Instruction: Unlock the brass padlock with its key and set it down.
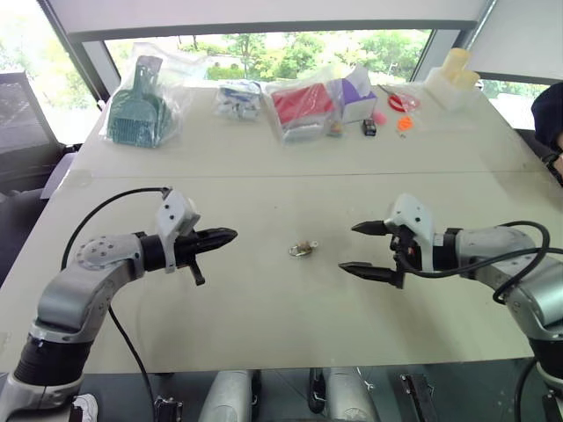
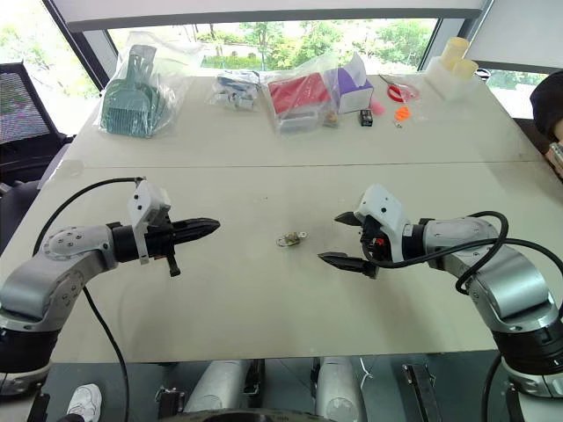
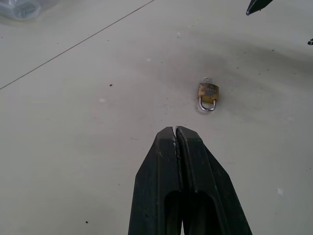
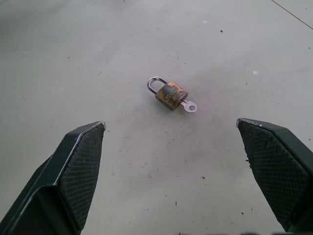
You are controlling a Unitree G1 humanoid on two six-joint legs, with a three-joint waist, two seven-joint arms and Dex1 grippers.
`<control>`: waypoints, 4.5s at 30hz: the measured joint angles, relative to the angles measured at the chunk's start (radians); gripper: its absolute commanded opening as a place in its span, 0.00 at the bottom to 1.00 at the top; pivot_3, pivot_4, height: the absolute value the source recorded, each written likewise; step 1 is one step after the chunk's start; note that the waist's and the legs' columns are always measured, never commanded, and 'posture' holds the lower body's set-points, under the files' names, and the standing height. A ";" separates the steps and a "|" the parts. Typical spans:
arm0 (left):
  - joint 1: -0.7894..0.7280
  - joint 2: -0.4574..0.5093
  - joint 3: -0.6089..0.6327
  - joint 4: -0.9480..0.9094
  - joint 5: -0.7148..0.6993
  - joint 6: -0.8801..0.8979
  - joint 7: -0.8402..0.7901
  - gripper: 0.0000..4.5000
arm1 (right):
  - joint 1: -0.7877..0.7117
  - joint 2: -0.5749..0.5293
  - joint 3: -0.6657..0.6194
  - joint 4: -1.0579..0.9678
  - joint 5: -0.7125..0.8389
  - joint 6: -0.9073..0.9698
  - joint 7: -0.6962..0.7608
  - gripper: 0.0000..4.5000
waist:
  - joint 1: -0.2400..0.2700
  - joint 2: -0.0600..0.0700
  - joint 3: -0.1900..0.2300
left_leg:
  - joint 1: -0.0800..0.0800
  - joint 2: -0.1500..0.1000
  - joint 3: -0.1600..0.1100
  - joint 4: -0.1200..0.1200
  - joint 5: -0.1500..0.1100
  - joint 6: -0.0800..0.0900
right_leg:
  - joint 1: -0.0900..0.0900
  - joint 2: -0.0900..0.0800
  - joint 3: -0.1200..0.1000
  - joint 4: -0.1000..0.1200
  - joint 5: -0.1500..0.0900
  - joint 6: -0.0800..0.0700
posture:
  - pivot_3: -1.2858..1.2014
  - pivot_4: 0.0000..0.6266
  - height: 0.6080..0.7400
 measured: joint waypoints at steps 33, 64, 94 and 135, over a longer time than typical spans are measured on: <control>-0.152 -0.044 -0.173 0.087 0.093 -0.056 -0.025 0.49 | -0.046 0.004 0.069 0.028 -0.048 -0.044 -0.002 1.00 | 0.002 0.000 0.000 | 0.000 0.000 0.000 0.001 0.000 0.000 | 0.001 0.000 0.000 0.001 0.000 0.000 | 0.52 0.24 1.00; -0.303 -0.424 -0.426 0.567 0.459 -0.428 0.052 0.93 | 0.080 0.008 -0.005 -0.099 -0.026 0.004 -0.146 1.00 | 0.027 -0.001 -0.001 | 0.001 0.000 0.000 0.003 0.000 0.000 | 0.002 0.000 0.000 0.002 0.001 0.000 | 0.52 0.24 1.00; -0.358 -0.098 -0.227 0.370 0.201 -0.274 -0.317 0.17 | -0.200 0.179 0.371 0.207 -0.485 -0.487 -0.147 1.00 | 0.022 -0.001 -0.001 | 0.001 -0.001 0.000 0.003 0.001 0.000 | 0.002 0.001 0.000 0.003 0.001 0.000 | 0.52 0.24 1.00; -0.466 -0.130 -0.249 0.559 0.326 -0.511 -0.367 0.17 | -0.314 0.393 0.424 0.376 -0.790 -0.796 -0.159 0.01 | -0.005 -0.001 -0.001 | 0.002 0.000 0.001 0.002 0.001 -0.001 | 0.001 0.002 0.000 0.005 0.001 0.000 | 0.52 0.24 1.00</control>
